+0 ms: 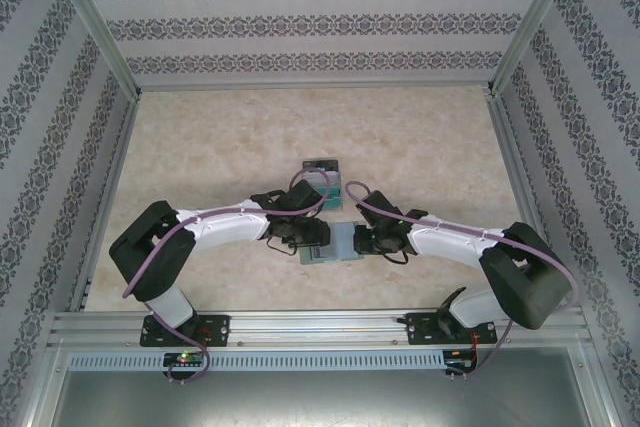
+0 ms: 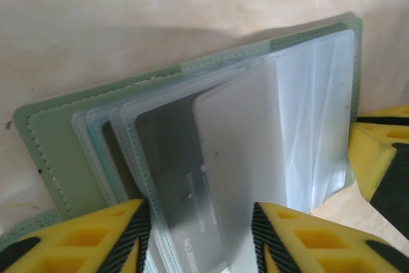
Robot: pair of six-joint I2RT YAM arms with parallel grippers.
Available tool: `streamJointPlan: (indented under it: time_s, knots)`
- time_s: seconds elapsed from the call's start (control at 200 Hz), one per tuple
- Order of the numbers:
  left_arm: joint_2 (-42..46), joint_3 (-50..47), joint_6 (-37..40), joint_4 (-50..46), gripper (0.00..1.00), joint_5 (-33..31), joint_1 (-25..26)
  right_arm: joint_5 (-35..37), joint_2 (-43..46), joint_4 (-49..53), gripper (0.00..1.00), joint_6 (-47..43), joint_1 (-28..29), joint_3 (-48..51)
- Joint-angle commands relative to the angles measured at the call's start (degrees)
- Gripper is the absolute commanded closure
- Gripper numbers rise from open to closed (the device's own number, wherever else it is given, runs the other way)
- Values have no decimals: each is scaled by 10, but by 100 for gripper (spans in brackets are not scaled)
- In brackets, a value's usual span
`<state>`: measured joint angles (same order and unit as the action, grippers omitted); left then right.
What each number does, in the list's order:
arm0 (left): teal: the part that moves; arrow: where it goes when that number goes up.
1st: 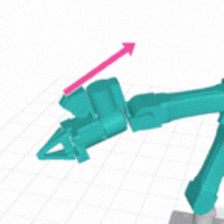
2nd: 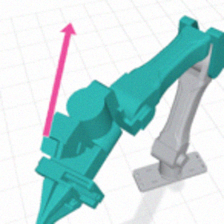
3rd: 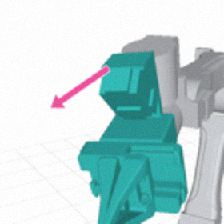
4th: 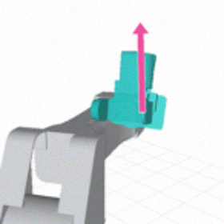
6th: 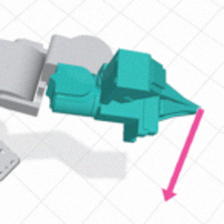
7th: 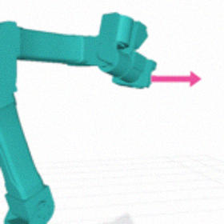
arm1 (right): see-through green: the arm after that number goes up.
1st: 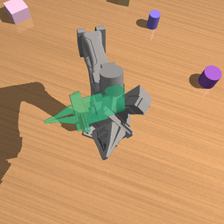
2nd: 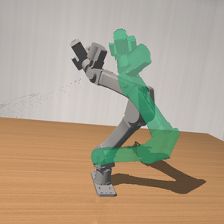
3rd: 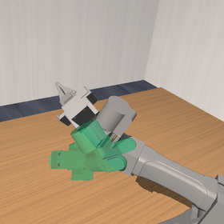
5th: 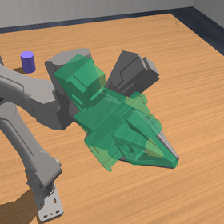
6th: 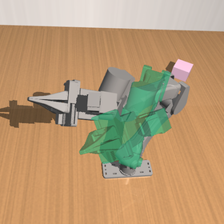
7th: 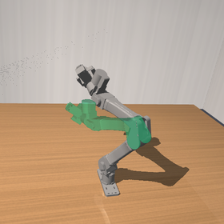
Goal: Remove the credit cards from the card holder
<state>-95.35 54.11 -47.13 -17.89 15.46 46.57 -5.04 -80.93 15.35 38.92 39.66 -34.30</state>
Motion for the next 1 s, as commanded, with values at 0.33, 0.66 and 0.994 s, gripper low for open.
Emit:
streamJointPlan:
  time_s: [0.33, 0.66, 0.994]
  knots:
    - [9, 6, 18, 27, 21, 26, 14, -8, -36, -22, 81, 6, 16, 0]
    - [8, 20, 32, 19, 24, 33, 20, -8, -41, -24, 81, 8, 18, 0]
    - [14, 20, 35, 13, 21, 25, 21, -6, -42, -24, 80, 7, 19, 1]
